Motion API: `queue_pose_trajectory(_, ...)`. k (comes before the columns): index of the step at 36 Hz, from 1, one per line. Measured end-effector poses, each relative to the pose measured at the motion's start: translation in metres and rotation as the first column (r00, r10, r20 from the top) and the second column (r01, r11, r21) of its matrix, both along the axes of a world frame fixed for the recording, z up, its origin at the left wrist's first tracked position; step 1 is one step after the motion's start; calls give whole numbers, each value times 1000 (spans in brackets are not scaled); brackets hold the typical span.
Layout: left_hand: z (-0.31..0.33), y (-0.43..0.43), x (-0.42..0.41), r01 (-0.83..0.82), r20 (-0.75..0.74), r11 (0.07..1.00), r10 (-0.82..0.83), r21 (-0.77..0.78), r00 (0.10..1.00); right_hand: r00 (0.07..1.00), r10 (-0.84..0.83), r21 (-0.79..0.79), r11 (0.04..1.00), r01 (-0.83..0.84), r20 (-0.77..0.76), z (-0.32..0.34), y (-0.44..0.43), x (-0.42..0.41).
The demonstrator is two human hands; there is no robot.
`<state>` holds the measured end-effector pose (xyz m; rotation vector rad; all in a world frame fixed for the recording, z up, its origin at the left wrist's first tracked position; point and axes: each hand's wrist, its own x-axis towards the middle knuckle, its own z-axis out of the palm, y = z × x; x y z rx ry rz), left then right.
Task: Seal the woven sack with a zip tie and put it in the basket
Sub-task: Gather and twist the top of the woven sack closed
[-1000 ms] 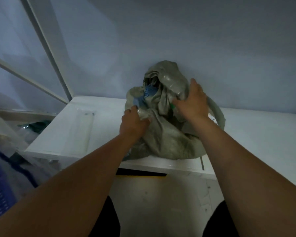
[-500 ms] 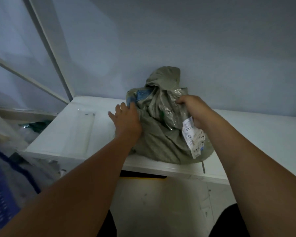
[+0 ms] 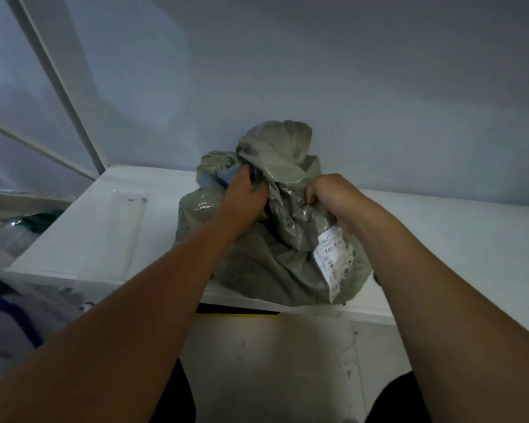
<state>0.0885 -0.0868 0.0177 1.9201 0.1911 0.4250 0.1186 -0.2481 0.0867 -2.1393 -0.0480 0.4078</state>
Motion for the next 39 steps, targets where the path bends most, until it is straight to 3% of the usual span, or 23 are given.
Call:
queue_pose_trajectory(3,-13,2,12,49,-127,999,-48,6,991,970,133,-205,975,-91,202,-6,5,4)
queue_pose_trajectory(6,-21,1,19,58,-193,988,-30,142,981,848,235,-409,912,-23,476,-12,6,4)
queue_pose_trajectory(9,-21,-2,24,18,-137,944,29,328,990,672,418,-544,839,-27,611,-16,14,2)
queue_pose_trajectory(12,-13,-7,21,-52,-41,884,80,465,996,606,499,-633,774,9,620,-21,25,1)
queue_pose_trajectory(14,-9,-8,20,-126,114,831,76,542,991,590,493,-650,756,74,640,-21,30,-1)
queue_pose_trajectory(17,-2,-5,20,-233,220,826,136,513,966,604,425,-602,791,114,674,-17,29,2)
queue_pose_trajectory(19,3,-5,17,-300,243,824,204,481,949,672,364,-557,826,88,645,-16,25,4)
queue_pose_trajectory(21,10,-6,13,-415,299,797,306,439,904,773,225,-408,912,47,593,-13,22,6)
queue_pose_trajectory(22,13,-7,10,-430,333,828,316,360,888,813,139,-296,954,42,565,-11,20,7)
queue_pose_trajectory(25,25,-7,4,-306,315,952,293,-6,903,884,-65,-46,994,97,463,-6,17,12)
queue_pose_trajectory(29,32,-9,0,-202,260,973,225,-115,939,918,-210,105,977,185,338,2,12,14)
queue_pose_trajectory(32,36,-10,-4,-102,199,972,146,-214,969,919,-210,87,978,191,333,3,7,16)
queue_pose_trajectory(36,44,-14,-2,-105,-57,945,92,-310,994,943,-99,8,995,102,317,6,2,15)
queue_pose_trajectory(39,45,-18,3,-120,-276,984,80,-131,958,944,24,-99,995,9,329,8,2,10)
